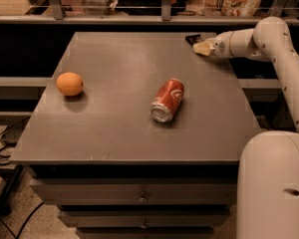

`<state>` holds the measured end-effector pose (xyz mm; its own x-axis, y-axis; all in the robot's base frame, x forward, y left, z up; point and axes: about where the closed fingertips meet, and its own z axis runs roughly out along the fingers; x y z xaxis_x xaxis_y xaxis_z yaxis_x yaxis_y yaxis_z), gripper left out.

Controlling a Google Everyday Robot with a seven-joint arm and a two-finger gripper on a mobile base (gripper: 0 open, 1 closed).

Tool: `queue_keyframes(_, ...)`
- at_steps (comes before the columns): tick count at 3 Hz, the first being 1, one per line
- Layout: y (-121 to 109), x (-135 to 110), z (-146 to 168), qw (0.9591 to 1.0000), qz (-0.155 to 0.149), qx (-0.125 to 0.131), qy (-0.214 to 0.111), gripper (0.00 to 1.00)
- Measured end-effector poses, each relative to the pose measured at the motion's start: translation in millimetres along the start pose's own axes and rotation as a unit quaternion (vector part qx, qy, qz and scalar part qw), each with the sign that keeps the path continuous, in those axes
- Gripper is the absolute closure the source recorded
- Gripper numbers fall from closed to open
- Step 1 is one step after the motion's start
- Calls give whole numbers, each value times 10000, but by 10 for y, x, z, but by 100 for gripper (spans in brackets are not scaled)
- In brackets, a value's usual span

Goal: Pick rxbar chocolate

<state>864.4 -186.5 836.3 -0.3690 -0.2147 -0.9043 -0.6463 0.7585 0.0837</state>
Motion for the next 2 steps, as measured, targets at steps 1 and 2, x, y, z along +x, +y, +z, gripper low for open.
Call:
queue_keyframes(1,1,-1,0,10000,-1,-2,0,7)
queue_keyframes(2,1,-1,0,10000,-1,-2,0,11)
